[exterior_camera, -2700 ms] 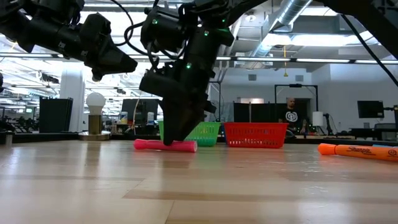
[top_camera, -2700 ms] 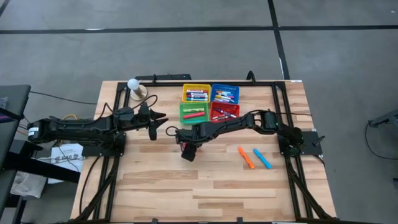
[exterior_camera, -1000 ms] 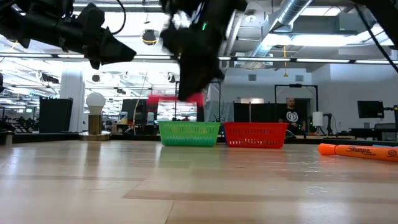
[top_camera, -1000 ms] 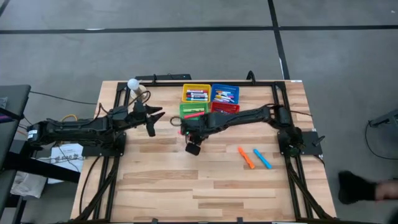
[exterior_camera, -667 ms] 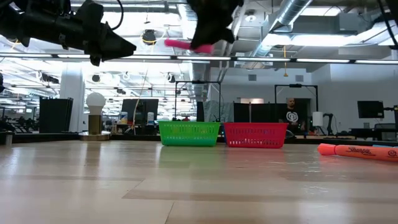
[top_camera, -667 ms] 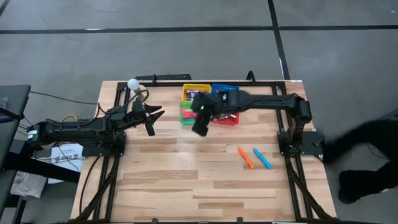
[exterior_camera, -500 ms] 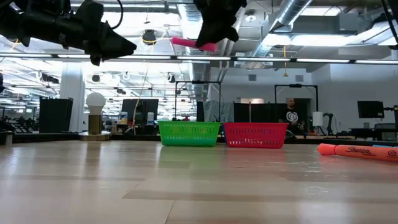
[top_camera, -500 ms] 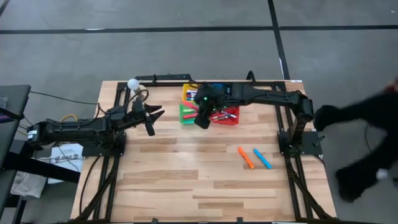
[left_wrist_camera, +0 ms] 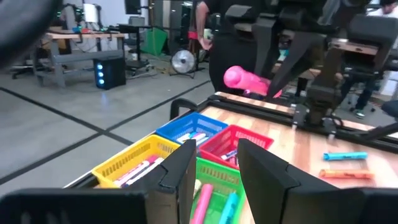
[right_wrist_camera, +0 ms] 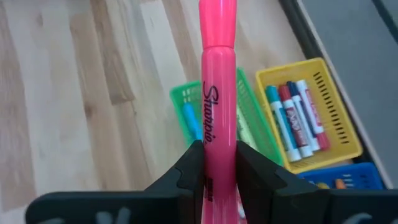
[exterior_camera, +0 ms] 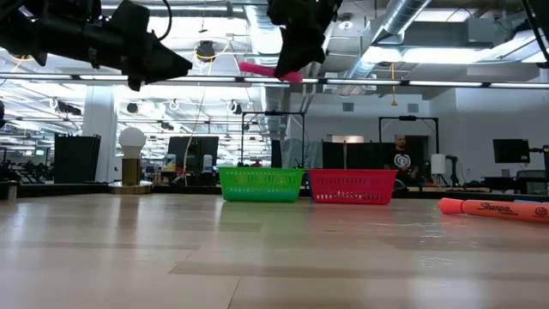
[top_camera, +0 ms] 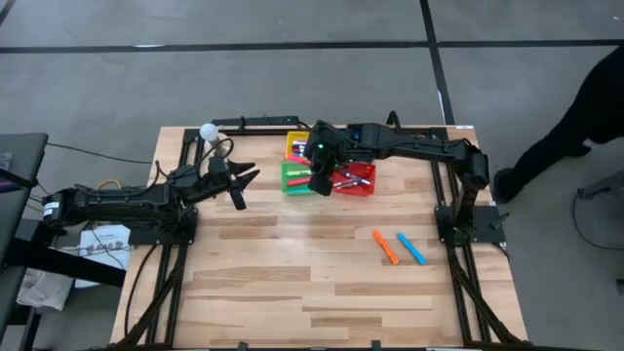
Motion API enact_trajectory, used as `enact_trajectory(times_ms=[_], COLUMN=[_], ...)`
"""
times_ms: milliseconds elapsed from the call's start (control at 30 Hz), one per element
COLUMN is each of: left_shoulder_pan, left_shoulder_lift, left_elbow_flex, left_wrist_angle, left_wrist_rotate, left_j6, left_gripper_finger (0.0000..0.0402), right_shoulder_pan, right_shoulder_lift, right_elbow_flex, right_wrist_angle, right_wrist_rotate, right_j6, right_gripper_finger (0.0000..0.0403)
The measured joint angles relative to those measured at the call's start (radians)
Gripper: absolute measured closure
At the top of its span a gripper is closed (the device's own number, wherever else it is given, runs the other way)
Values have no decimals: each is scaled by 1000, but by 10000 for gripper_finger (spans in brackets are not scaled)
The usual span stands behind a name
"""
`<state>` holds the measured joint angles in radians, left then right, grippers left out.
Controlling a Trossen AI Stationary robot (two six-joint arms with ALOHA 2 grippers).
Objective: Pick & Place Markers
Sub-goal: Put the large pink highlighter pen into the green bin
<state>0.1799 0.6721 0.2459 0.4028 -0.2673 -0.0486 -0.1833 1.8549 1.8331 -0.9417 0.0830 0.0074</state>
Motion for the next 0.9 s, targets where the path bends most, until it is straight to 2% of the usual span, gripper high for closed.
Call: enact_trajectory(times_ms=[467,567,767,900], left_shoulder_pan=[0,0,0,0], left_shoulder_lift=[4,4,-8,-21], left_elbow_flex=[0,0,0,0], left_wrist_angle=[10,10,10,11], left_wrist_rotate=[-37,-62,-173,-185], left_j6=[0,0,0,0], left_gripper_finger=[284,284,284,284], right_shoulder_pan=[-53,-63,-60,-61], right_shoulder_lift=[3,31,119,174], right_elbow_flex=[11,10,10,10], right_wrist_angle=[10,17,41,88], right_wrist_rotate=[47,47,42,0], right_j6=[-300,-339,-429,-451], right_gripper_finger=[342,342,342,342])
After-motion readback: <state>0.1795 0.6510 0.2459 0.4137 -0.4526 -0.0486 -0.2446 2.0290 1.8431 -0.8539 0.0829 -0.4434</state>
